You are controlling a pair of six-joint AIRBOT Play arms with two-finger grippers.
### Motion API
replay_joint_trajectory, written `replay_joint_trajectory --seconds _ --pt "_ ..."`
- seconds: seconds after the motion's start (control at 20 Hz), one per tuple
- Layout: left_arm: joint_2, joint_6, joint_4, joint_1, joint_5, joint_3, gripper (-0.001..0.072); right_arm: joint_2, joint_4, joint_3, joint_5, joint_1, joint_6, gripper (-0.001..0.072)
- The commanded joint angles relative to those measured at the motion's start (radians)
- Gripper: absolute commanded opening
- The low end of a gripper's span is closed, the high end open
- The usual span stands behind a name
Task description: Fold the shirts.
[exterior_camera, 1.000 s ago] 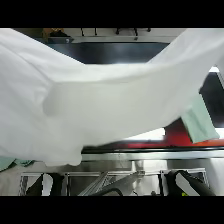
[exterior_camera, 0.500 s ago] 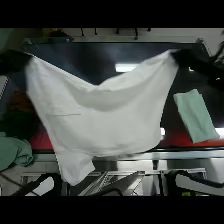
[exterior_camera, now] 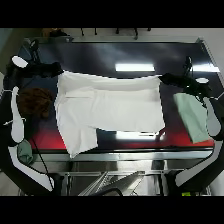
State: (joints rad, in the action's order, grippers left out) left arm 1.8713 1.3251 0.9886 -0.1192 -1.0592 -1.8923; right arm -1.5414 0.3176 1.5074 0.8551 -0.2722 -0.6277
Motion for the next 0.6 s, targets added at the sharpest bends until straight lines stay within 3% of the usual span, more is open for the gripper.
replay_joint_trajectory --seconds 0.0,0.3,0.55 --pt "0.074 0.098 0.154 0.005 -0.089 -0.117 0.0017 -0.058 0.070 0.090 0.023 -0.003 -0.033 0.0017" --pt "0.077 0.097 0.283 0.019 -0.249 -0.116 0.0017 -0.058 0.444 0.085 0.174 0.000 -0.185 0.0016" --pt "0.082 0.122 0.367 0.029 -0.286 -0.014 0.0017 -0.086 0.470 0.085 0.175 0.003 -0.193 0.0017"
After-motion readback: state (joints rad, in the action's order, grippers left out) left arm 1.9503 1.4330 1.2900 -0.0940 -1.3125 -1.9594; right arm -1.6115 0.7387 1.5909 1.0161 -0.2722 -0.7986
